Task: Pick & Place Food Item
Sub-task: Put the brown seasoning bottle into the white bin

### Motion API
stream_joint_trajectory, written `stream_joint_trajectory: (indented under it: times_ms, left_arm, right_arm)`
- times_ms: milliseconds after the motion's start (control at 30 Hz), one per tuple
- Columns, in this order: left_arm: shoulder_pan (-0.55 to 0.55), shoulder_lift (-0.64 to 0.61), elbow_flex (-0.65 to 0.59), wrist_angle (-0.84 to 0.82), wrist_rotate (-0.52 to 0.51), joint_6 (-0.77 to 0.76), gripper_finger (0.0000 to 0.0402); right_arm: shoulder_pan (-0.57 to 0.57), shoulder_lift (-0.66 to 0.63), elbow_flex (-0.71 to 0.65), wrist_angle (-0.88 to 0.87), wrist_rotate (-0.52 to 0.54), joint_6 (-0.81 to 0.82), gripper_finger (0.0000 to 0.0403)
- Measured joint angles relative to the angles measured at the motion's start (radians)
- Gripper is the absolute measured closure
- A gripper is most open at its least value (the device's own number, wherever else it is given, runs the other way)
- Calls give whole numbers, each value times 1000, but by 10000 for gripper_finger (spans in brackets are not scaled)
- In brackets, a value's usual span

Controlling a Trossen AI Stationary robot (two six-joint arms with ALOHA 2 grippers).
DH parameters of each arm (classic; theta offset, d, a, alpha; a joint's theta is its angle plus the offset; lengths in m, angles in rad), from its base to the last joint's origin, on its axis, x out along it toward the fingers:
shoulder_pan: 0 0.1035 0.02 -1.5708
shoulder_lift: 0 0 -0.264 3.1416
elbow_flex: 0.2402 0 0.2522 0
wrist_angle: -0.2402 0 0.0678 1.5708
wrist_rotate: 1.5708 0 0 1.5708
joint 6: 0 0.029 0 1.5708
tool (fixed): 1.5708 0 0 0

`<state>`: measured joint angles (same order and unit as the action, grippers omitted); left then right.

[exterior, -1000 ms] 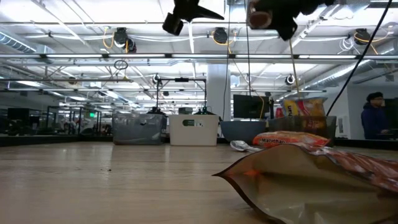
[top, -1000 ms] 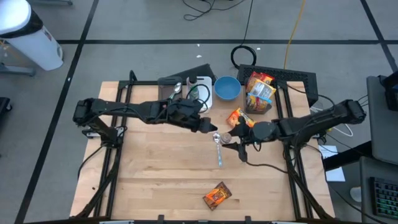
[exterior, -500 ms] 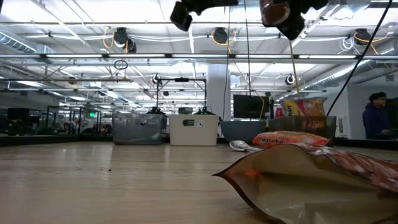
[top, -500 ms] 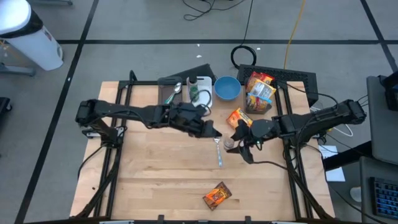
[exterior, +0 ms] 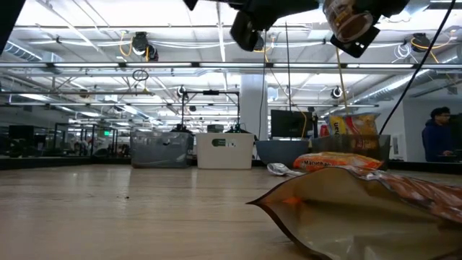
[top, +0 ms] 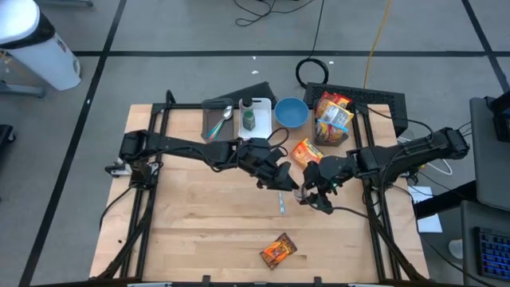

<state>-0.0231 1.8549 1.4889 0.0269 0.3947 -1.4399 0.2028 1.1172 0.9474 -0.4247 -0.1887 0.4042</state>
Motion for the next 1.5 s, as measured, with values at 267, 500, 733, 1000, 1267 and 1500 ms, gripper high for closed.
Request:
stream_joint_trajectory:
  times_ms: [267,500,733,1000,1267,1500]
  left_arm:
    - [24,61,133,-190,45,61,202]
    - [32,61,144,-320,24,75,202]
    - [27,59,144,-266,-8,97,202]
    - [29,59,144,-296,3,126,202]
    - [69,54,144,-315,51,156,202]
    - [84,18,143,-434,30,219,202]
  right_arm:
    - [0,2,0,-11,-59,12,218]
    - [-3,2,0,-15,-58,5,218]
    - [-98,35,0,-1,-171,-12,218]
    - [-164,73,2,59,-266,-24,218]
    - [-198,181,161,-94,-286,-111,218]
    - [-232,273,244,-157,-319,-188,218]
